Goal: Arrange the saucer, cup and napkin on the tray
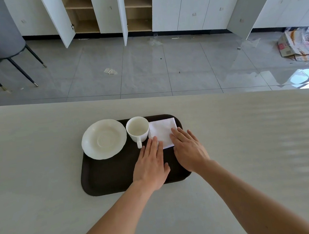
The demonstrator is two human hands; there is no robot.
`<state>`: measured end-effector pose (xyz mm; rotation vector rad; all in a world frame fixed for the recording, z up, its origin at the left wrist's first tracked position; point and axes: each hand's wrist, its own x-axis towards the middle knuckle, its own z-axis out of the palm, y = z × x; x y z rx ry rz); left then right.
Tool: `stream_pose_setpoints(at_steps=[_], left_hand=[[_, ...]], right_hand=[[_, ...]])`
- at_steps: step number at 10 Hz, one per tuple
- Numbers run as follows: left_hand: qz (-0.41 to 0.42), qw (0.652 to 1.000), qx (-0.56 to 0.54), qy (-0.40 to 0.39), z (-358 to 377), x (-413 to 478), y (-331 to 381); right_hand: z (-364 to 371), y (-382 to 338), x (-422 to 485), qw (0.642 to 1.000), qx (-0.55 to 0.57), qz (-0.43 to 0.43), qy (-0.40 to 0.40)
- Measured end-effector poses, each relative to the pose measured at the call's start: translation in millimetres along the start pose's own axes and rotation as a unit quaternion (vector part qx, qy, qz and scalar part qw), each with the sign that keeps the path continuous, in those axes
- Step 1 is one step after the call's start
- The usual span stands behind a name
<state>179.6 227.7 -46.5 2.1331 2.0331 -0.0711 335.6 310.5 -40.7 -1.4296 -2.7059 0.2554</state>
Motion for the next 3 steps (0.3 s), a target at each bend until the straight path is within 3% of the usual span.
stream_pose_setpoints(at_steps=[3], left_hand=[[0.038,0.998,-0.028,0.047,-27,-35,-5]], right_hand=[[-23,-22,-14,0.997,0.044,-0.001,0.056]])
